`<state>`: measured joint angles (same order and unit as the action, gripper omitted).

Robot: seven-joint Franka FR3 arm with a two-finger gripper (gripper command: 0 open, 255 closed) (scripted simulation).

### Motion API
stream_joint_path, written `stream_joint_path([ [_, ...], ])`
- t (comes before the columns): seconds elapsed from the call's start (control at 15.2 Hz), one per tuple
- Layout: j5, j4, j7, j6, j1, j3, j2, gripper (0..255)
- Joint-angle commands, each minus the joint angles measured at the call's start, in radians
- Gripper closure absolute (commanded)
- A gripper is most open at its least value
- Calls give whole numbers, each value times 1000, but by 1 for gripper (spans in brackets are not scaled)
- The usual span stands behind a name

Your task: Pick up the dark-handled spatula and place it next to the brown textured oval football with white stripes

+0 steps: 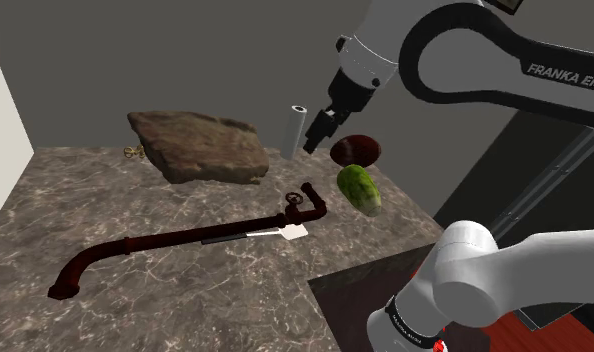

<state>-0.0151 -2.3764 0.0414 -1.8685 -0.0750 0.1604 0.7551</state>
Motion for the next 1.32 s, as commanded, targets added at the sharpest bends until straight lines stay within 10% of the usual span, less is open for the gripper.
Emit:
stream_joint_path([
  [0.0,-33,-38,-20,-63,-21,46,-19,0],
  [0.73,-292,-212,-30,-400,-62,319,-191,0],
  [1.25,-671,-295,129,-606,73,585,-372,0],
])
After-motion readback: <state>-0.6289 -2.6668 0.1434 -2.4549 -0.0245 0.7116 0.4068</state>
